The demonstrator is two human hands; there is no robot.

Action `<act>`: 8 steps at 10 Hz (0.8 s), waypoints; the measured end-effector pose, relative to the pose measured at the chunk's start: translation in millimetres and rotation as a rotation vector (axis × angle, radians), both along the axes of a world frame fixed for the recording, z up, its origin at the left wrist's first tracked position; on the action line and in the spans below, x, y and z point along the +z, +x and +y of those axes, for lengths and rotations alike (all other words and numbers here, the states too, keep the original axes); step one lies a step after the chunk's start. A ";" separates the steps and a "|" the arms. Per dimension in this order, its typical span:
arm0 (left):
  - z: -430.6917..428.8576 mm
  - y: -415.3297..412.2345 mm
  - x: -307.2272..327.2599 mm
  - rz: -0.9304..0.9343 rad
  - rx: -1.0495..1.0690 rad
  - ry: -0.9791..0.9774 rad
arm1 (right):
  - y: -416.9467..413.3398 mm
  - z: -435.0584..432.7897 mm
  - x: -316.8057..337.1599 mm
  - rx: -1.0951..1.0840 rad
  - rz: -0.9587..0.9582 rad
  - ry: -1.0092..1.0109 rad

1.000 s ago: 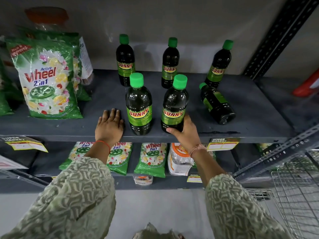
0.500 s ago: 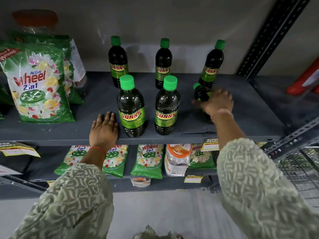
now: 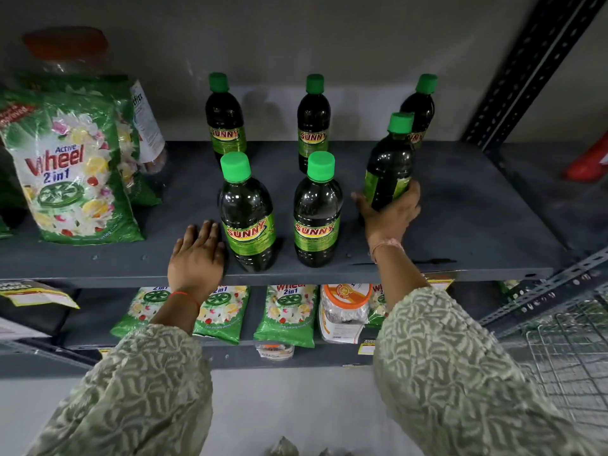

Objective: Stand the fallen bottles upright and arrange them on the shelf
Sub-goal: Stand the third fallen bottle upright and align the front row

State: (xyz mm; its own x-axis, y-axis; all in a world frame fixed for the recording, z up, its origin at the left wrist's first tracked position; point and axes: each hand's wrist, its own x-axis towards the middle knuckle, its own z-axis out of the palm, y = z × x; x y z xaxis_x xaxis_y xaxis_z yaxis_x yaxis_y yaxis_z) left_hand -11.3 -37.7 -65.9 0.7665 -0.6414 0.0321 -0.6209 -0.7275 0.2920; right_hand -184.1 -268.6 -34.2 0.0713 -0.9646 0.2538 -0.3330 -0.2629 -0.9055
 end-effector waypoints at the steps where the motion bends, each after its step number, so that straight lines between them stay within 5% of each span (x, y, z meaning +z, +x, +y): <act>1: -0.9 -0.4 1.3 0.002 0.000 0.000 | 0.6 2.6 -8.4 0.045 -0.058 -0.019; 4: -0.6 -2.2 1.8 0.009 0.015 -0.001 | -11.3 5.6 -5.7 0.217 -0.283 0.211; 5: -0.6 -2.2 2.1 0.015 0.016 -0.002 | -7.3 1.9 -7.3 0.111 -0.027 0.086; 7: -0.4 -0.5 1.4 0.016 0.011 -0.005 | -23.7 -7.4 -13.9 0.260 -0.118 0.158; 8: -0.4 -0.7 3.2 0.019 0.014 -0.003 | -26.6 -13.6 -14.2 0.328 -0.003 0.134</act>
